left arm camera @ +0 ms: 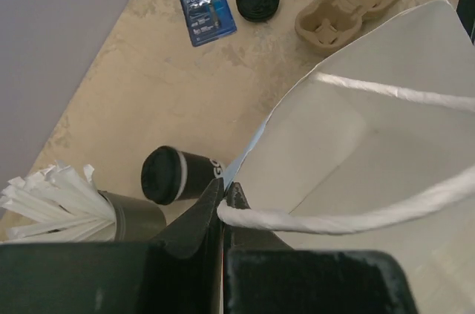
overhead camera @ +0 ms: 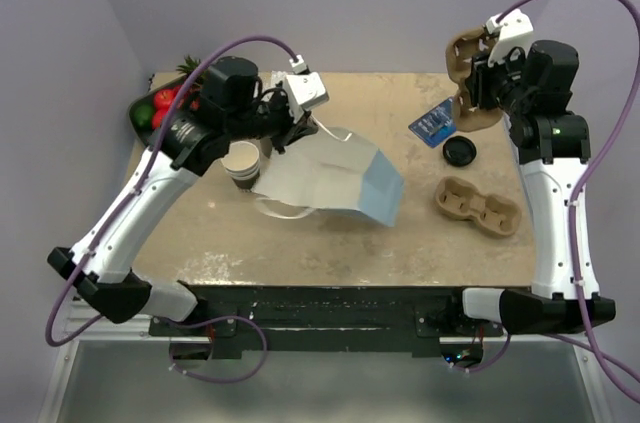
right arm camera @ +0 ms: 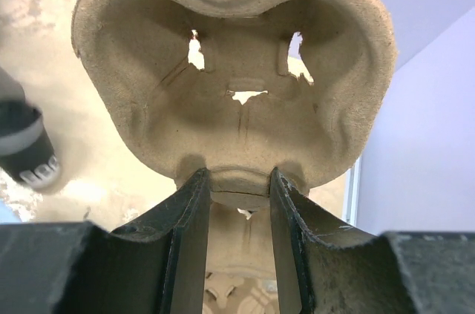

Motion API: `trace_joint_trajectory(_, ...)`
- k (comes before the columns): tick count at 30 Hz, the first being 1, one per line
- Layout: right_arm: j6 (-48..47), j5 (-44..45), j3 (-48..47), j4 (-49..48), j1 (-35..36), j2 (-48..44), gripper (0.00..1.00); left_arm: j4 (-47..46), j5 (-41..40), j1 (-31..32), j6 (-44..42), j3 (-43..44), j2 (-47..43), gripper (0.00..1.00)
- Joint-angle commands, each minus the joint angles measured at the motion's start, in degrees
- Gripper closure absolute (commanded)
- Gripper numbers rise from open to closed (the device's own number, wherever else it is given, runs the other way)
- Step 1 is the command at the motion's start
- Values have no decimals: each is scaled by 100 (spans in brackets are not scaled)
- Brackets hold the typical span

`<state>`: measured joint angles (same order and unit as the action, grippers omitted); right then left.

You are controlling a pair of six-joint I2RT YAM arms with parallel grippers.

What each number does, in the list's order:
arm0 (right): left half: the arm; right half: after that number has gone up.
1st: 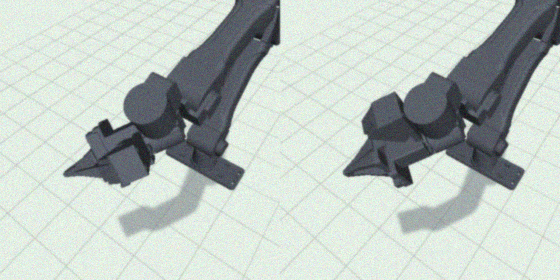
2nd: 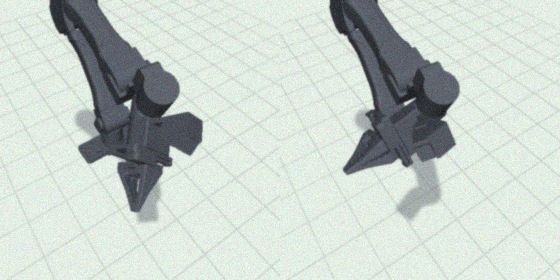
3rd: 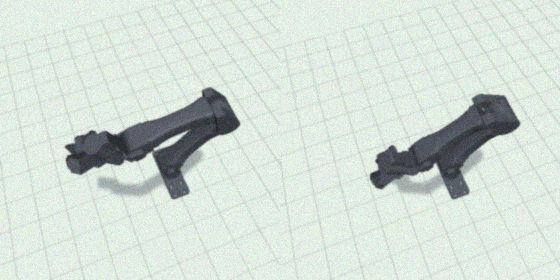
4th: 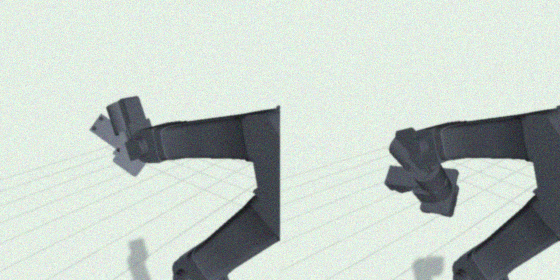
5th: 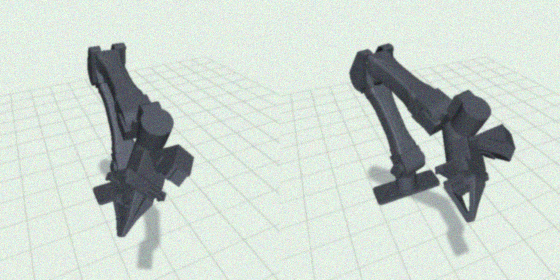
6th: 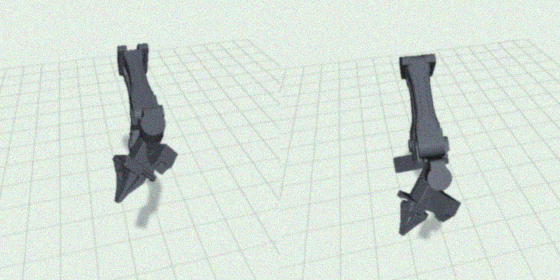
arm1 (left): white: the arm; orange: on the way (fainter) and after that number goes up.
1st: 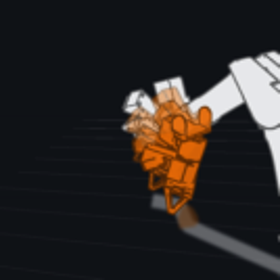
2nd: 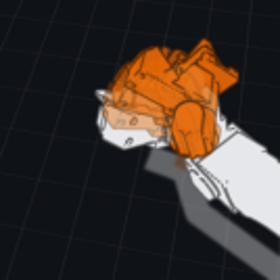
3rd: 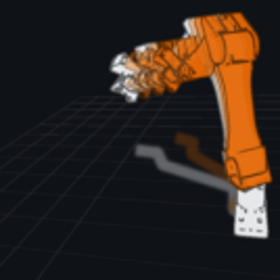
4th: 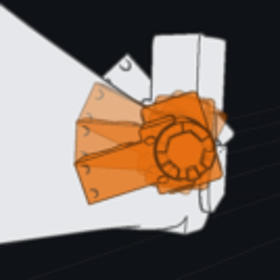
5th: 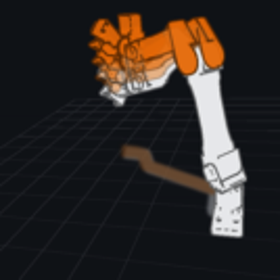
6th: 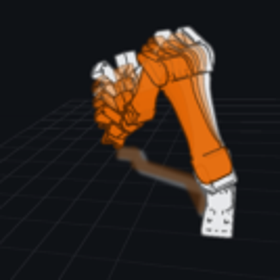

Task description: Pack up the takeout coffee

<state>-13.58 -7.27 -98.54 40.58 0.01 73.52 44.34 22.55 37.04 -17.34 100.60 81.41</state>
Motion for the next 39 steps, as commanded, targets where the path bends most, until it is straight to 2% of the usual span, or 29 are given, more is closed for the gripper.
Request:
trace_joint_trajectory(1, -118, -229, 177, -454, 16, -92, 100, 320, 145, 14, -471, 153, -529, 100)
trace_joint_trajectory(3, -206, -712, 81, -489, 8, -118, 100, 802, 154, 14, -821, 118, -485, 100)
trace_joint_trajectory(5, -381, -1616, -24, -498, 16, -205, 100, 962, 127, 14, -911, -109, -555, 100)
trace_joint_trajectory(8, -461, -2339, -182, -358, 130, -302, 100, 989, 267, 14, -727, -556, -722, 100)
trace_joint_trajectory(12, -470, -2385, -236, -129, 254, -416, 100, 797, 461, 23, -271, -962, -854, 100)
trace_joint_trajectory(17, -558, -2437, -279, 29, 263, -593, 100, 734, 313, 32, -138, -1104, -723, 100)
trace_joint_trajectory(24, -137, -3675, -649, 143, 403, -707, 100, 559, 83, 23, 284, -981, -327, 100)
trace_joint_trajectory(28, 127, -3861, -762, 135, 964, -733, 100, 514, 75, 14, 460, -779, -125, 100)
trace_joint_trajectory(33, 391, -4194, -1158, 99, 1290, -672, 100, 629, 101, 23, 478, -577, 77, 100)
trace_joint_trajectory(39, 313, -4406, -965, 38, 1730, -909, 100, 822, 83, 14, 302, -164, 218, 100)
